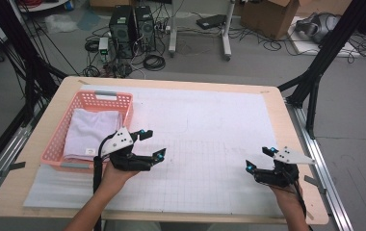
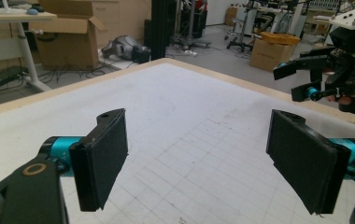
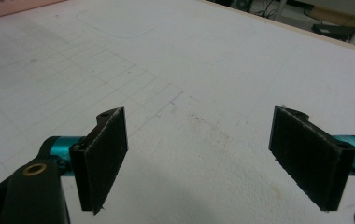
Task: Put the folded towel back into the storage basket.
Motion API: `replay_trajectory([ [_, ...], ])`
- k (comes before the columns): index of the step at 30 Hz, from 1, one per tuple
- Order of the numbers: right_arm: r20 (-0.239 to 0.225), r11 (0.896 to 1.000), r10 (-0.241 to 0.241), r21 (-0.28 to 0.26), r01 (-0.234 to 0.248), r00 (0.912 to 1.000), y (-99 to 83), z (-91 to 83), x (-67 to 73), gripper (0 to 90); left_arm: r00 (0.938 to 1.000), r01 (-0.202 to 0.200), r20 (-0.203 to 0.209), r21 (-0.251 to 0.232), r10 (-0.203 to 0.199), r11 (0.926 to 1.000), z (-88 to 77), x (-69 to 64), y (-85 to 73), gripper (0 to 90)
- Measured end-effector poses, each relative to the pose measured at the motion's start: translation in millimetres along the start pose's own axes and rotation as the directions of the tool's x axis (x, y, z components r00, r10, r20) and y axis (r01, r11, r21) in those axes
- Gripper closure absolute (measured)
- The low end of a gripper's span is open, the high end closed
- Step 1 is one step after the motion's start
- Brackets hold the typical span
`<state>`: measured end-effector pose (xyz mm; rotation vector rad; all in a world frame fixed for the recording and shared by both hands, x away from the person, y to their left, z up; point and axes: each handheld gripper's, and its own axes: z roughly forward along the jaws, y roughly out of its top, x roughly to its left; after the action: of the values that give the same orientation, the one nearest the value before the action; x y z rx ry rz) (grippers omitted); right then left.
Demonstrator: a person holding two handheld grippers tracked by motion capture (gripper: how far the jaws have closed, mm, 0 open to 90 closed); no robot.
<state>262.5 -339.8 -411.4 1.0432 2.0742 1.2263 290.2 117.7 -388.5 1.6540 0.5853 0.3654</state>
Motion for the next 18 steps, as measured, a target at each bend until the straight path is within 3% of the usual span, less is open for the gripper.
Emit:
replay_trajectory([
  [18, 0.003, 1.000, -0.002, -0.002, 0.002, 1.0000, 0.2, -0.6, -0.4, 18.4, 0.9997, 0.023, -0.006, 0.020, -0.023, 0.9995, 6.3, -0.2, -11.1, 21.1],
])
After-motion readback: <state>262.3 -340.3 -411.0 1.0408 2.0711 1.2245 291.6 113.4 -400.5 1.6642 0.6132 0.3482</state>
